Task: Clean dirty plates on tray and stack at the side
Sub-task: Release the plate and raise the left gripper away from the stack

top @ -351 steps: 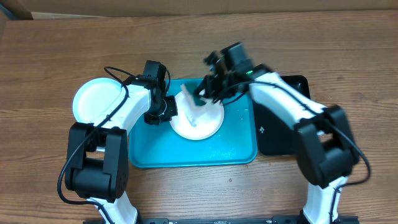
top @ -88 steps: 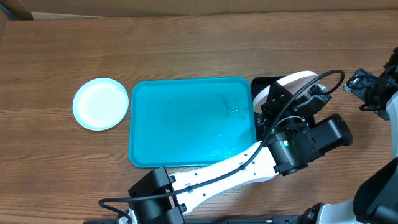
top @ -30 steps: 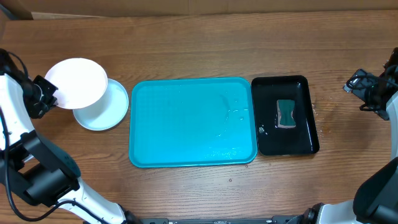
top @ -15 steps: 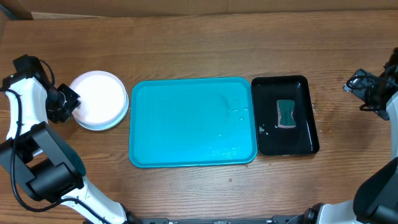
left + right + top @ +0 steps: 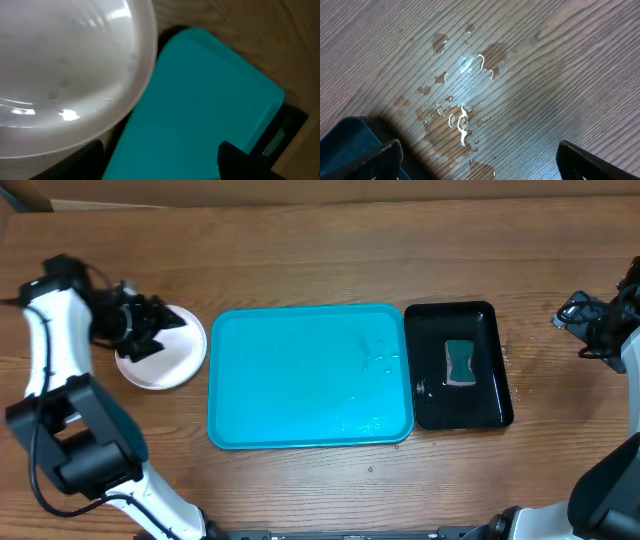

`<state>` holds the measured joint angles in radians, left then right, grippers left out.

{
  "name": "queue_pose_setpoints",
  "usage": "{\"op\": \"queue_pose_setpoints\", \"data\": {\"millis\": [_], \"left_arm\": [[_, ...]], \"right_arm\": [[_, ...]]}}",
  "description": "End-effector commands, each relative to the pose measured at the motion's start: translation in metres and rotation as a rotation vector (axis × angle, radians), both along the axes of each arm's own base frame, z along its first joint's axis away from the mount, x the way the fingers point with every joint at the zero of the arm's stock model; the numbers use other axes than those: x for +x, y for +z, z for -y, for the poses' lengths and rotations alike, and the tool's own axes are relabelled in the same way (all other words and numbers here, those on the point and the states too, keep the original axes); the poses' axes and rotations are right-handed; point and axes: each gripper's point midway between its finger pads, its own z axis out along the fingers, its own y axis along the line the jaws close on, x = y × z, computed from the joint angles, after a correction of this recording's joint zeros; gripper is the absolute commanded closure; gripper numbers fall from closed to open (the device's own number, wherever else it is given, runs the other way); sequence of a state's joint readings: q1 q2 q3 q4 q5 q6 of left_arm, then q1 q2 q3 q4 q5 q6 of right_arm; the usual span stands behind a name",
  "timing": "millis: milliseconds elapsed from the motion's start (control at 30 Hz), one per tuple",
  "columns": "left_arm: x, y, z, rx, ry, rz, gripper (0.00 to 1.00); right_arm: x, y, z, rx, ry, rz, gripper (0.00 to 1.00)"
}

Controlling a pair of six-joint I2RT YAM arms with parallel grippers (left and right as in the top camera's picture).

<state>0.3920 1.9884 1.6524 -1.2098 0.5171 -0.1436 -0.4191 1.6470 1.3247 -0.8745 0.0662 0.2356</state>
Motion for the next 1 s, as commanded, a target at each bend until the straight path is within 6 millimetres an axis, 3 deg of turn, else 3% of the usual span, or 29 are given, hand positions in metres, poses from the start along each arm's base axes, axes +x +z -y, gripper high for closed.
{"op": "queue_pose_setpoints", "data": {"millis": [0,133,233,333,433,500,567,833,967], "left_arm": [[0.003,-0.001,0.036,0.047,-0.151,-0.003,0.26],[0.006,-0.008,0.067,0.134,-0.245,-0.017,0.31],[0.008,-0.015,0.065,0.264,-0.236,-0.053,0.34],[0.007,-0.019,0.058,0.389,-0.252,-0.078,0.45],[0.006,-0.020,0.052,0.472,-0.268,-0.090,0.73],[0.006,-0.020,0.049,0.507,-0.259,-0.099,0.84],[0.006,-0.022,0.046,0.520,-0.242,-0.104,0.84],[0.000,-0.041,0.044,0.534,-0.248,-0.133,0.66],[0.005,-0.051,0.043,0.537,-0.241,-0.109,0.65]], "right_arm": [[0.001,0.002,0.002,-0.001,-0.006,0.008,0.00],[0.001,0.002,0.002,-0.001,-0.006,0.008,0.00],[0.001,0.002,0.002,-0.001,-0.006,0.008,0.00],[0.001,0.002,0.002,-0.001,-0.006,0.008,0.00],[0.001,0.002,0.002,-0.002,-0.006,0.009,0.00],[0.001,0.002,0.002,-0.001,-0.006,0.008,0.00],[0.001,0.002,0.002,-0.001,-0.006,0.008,0.00],[0.001,0.002,0.002,-0.001,-0.006,0.008,0.00],[0.001,0.002,0.002,-0.001,-0.006,0.008,0.00]]}}
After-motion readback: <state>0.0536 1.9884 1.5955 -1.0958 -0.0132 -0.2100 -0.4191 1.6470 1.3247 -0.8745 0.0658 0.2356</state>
